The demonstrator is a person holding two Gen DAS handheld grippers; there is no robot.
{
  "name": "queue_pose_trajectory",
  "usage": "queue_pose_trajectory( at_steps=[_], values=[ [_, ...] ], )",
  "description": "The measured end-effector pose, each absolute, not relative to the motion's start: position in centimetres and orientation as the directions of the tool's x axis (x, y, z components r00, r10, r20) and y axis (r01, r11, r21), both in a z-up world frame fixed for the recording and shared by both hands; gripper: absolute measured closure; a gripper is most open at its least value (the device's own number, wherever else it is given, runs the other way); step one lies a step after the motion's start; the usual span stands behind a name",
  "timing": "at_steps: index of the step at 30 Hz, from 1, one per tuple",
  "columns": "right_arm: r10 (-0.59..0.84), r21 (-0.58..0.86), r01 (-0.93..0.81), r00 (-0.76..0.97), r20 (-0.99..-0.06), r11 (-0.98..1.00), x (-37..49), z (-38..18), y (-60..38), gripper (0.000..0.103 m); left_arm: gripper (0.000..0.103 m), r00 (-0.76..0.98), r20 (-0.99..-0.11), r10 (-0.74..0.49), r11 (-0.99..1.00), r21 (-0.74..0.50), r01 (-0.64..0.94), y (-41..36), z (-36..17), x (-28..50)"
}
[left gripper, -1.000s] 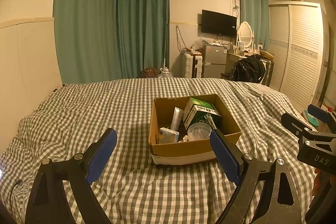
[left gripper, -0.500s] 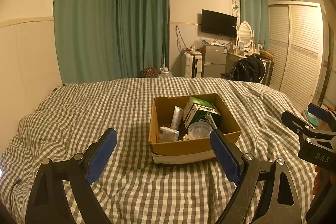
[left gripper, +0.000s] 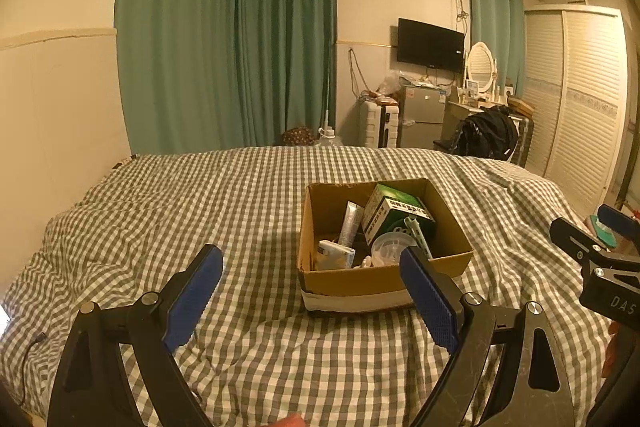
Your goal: Organize objects
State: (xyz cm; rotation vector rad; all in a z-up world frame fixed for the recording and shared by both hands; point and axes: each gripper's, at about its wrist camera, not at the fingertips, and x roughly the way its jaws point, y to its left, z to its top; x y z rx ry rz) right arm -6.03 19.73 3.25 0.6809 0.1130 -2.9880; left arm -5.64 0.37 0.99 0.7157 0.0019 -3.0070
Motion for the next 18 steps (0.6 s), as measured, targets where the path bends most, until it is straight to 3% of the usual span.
queue_pose_trajectory(
  at_steps=[18],
  values=[
    [-0.053, -0.062, 0.09, -0.894, -0.444, -0.994, -6.04, 2.95, 19.66, 0.0, 0.01, -0.901, -0.433, -0.023, -0.999, 0.034, 0.009, 1.15, 0.87, -5.18]
  ],
)
